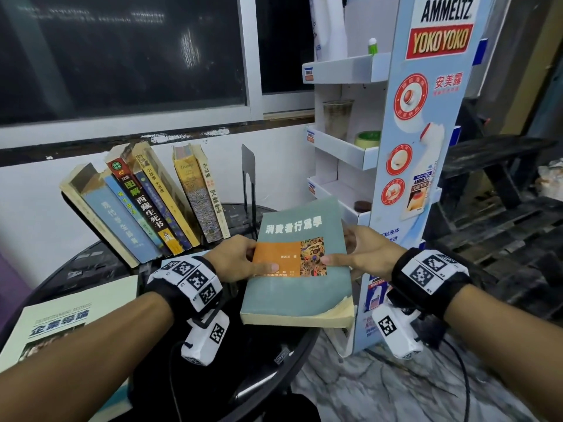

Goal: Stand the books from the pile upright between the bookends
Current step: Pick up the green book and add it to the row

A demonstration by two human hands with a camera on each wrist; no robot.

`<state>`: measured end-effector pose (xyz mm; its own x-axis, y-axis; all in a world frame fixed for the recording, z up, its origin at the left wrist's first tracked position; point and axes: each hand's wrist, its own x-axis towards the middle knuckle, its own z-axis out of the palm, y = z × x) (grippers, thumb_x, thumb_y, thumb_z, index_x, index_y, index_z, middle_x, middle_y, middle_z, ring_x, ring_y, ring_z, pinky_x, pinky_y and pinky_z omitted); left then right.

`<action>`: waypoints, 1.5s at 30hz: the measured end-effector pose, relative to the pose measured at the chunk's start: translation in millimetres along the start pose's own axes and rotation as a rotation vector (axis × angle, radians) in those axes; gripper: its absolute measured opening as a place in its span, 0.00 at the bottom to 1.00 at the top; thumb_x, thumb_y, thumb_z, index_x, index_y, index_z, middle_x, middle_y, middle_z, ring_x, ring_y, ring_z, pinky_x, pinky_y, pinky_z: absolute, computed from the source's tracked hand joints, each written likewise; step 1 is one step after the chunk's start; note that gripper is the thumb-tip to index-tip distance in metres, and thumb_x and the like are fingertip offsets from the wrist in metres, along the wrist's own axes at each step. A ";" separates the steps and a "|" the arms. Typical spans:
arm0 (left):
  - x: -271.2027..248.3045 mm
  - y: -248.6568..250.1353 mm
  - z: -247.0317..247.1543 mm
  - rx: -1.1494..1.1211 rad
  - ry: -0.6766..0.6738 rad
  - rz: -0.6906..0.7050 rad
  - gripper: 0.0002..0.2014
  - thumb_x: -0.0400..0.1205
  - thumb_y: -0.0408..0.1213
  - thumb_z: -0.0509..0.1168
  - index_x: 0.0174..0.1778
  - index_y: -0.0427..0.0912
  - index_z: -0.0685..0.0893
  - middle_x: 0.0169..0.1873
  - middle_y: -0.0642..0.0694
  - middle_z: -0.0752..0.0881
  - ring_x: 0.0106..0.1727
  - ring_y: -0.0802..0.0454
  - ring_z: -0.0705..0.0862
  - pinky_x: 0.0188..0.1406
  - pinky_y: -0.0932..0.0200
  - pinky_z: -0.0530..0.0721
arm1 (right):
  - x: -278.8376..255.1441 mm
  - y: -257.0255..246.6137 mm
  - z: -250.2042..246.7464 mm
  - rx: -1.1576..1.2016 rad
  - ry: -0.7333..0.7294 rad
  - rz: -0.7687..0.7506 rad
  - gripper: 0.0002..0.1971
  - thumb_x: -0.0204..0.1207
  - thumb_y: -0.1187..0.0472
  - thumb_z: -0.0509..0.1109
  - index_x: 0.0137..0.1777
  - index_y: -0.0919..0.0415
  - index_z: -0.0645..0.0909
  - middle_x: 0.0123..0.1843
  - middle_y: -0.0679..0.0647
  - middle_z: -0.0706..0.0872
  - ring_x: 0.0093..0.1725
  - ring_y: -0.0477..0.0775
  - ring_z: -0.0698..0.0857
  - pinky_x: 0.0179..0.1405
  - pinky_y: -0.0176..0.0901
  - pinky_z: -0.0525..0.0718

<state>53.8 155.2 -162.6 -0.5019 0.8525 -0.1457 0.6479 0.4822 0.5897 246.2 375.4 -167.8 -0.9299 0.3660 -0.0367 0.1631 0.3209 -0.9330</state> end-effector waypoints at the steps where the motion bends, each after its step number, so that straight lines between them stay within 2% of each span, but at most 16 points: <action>1: -0.7 -0.3 -2.1 -0.062 0.029 0.007 0.28 0.74 0.53 0.77 0.69 0.45 0.85 0.57 0.53 0.91 0.58 0.57 0.89 0.67 0.49 0.84 | -0.6 -2.2 -1.9 -0.023 0.027 -0.024 0.39 0.59 0.50 0.90 0.69 0.57 0.78 0.64 0.57 0.86 0.60 0.56 0.89 0.46 0.63 0.92; 4: -8.4 6.4 -11.2 -0.198 0.142 0.047 0.26 0.75 0.42 0.79 0.69 0.42 0.84 0.55 0.52 0.92 0.55 0.61 0.90 0.64 0.51 0.86 | -4.2 -17.3 -3.4 -0.128 0.098 -0.125 0.42 0.54 0.42 0.89 0.66 0.55 0.77 0.60 0.51 0.87 0.61 0.52 0.87 0.57 0.59 0.89; 7: -16.3 16.3 -22.8 -0.267 0.247 0.104 0.23 0.77 0.33 0.76 0.69 0.39 0.82 0.46 0.55 0.91 0.41 0.67 0.90 0.43 0.68 0.88 | -3.1 -31.6 -4.2 -0.182 0.189 -0.200 0.43 0.56 0.44 0.87 0.69 0.55 0.73 0.61 0.48 0.85 0.60 0.51 0.86 0.59 0.55 0.88; 9: -19.2 20.0 -30.6 -0.266 0.309 0.149 0.21 0.78 0.30 0.75 0.67 0.40 0.81 0.42 0.58 0.89 0.35 0.72 0.88 0.35 0.75 0.83 | -0.5 -36.5 -4.8 -0.231 0.234 -0.246 0.43 0.57 0.42 0.87 0.69 0.50 0.72 0.62 0.47 0.84 0.61 0.51 0.85 0.60 0.57 0.87; 11: -23.3 23.3 -37.7 -0.233 0.371 0.183 0.21 0.78 0.33 0.76 0.66 0.44 0.81 0.42 0.61 0.87 0.35 0.75 0.87 0.34 0.78 0.80 | 2.6 -40.1 -5.3 -0.247 0.265 -0.278 0.42 0.58 0.42 0.87 0.70 0.47 0.71 0.62 0.46 0.83 0.62 0.51 0.84 0.60 0.56 0.87; 14: -28.0 23.6 -45.8 -0.185 0.462 0.189 0.25 0.77 0.41 0.77 0.68 0.53 0.77 0.45 0.58 0.86 0.39 0.69 0.88 0.35 0.74 0.81 | 5.2 -47.2 -0.7 -0.273 0.316 -0.343 0.38 0.65 0.51 0.86 0.71 0.48 0.69 0.63 0.47 0.82 0.61 0.50 0.84 0.59 0.49 0.87; 18: -29.0 16.7 -48.3 -0.200 0.522 0.181 0.29 0.75 0.44 0.79 0.71 0.53 0.76 0.51 0.48 0.86 0.48 0.51 0.91 0.45 0.50 0.90 | 9.8 -48.4 8.3 -0.292 0.364 -0.432 0.37 0.65 0.55 0.86 0.70 0.50 0.69 0.64 0.43 0.80 0.63 0.46 0.80 0.60 0.42 0.81; 22: -31.5 10.4 -44.2 -0.218 0.528 0.163 0.30 0.74 0.42 0.80 0.70 0.51 0.76 0.55 0.45 0.86 0.48 0.50 0.92 0.54 0.41 0.89 | 14.9 -42.2 14.7 -0.309 0.363 -0.456 0.35 0.67 0.56 0.85 0.68 0.50 0.68 0.63 0.43 0.80 0.63 0.46 0.79 0.58 0.35 0.79; 25: -31.3 5.0 -40.8 -0.217 0.519 0.158 0.29 0.74 0.42 0.80 0.69 0.52 0.76 0.55 0.48 0.86 0.47 0.49 0.92 0.54 0.40 0.89 | 19.3 -36.9 18.5 -0.315 0.356 -0.419 0.35 0.67 0.57 0.85 0.67 0.51 0.67 0.60 0.40 0.80 0.61 0.45 0.79 0.57 0.34 0.78; 31: -29.3 -1.1 -40.1 -0.270 0.487 0.172 0.29 0.74 0.41 0.80 0.69 0.51 0.76 0.57 0.48 0.85 0.48 0.46 0.92 0.53 0.40 0.90 | 28.9 -36.5 12.8 -0.282 0.396 -0.407 0.39 0.60 0.56 0.89 0.65 0.52 0.66 0.57 0.43 0.78 0.54 0.38 0.79 0.44 0.18 0.78; 32: -29.2 -1.2 -40.3 -0.279 0.480 0.176 0.30 0.74 0.41 0.80 0.69 0.51 0.76 0.57 0.48 0.85 0.48 0.46 0.92 0.53 0.40 0.90 | 31.5 -36.1 12.0 -0.265 0.422 -0.412 0.41 0.58 0.55 0.90 0.65 0.53 0.66 0.57 0.45 0.78 0.54 0.38 0.79 0.46 0.22 0.81; 34: -29.0 -1.8 -40.2 -0.295 0.469 0.182 0.30 0.73 0.40 0.80 0.69 0.50 0.76 0.58 0.47 0.84 0.48 0.46 0.92 0.52 0.40 0.91 | 37.6 -34.0 11.8 -0.287 0.499 -0.428 0.42 0.54 0.52 0.91 0.62 0.55 0.66 0.55 0.50 0.76 0.50 0.44 0.78 0.50 0.38 0.86; 36: -29.1 -1.6 -39.5 -0.300 0.462 0.193 0.29 0.74 0.40 0.79 0.68 0.50 0.76 0.58 0.47 0.84 0.47 0.47 0.93 0.51 0.40 0.91 | 42.2 -31.8 11.6 -0.407 0.583 -0.453 0.39 0.54 0.49 0.90 0.55 0.56 0.67 0.52 0.51 0.73 0.47 0.49 0.75 0.50 0.49 0.86; 39: -29.3 -1.6 -38.0 -0.273 0.452 0.215 0.27 0.74 0.45 0.79 0.67 0.53 0.75 0.59 0.50 0.84 0.46 0.51 0.92 0.53 0.41 0.90 | 42.9 -35.6 14.7 -0.572 0.644 -0.549 0.29 0.61 0.48 0.87 0.50 0.54 0.71 0.51 0.47 0.72 0.50 0.49 0.74 0.52 0.46 0.82; 42: -32.8 -2.9 -36.5 -0.267 0.430 0.237 0.27 0.74 0.47 0.78 0.67 0.55 0.75 0.59 0.51 0.84 0.47 0.52 0.92 0.55 0.41 0.89 | 38.8 -43.9 22.9 -0.534 0.597 -0.601 0.28 0.66 0.43 0.82 0.59 0.55 0.76 0.56 0.46 0.71 0.56 0.42 0.71 0.56 0.32 0.75; 45: -41.4 0.6 -35.3 -0.287 0.383 0.290 0.29 0.76 0.42 0.78 0.72 0.55 0.75 0.62 0.53 0.84 0.45 0.57 0.90 0.53 0.54 0.90 | 31.6 -53.8 33.2 -0.419 0.493 -0.558 0.42 0.63 0.32 0.77 0.71 0.56 0.72 0.64 0.49 0.70 0.63 0.43 0.73 0.65 0.37 0.76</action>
<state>54.8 113.2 -128.1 -0.5333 0.7822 0.3220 0.6355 0.1193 0.7628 197.1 340.7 -130.7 -0.6764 0.3659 0.6393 -0.0771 0.8279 -0.5555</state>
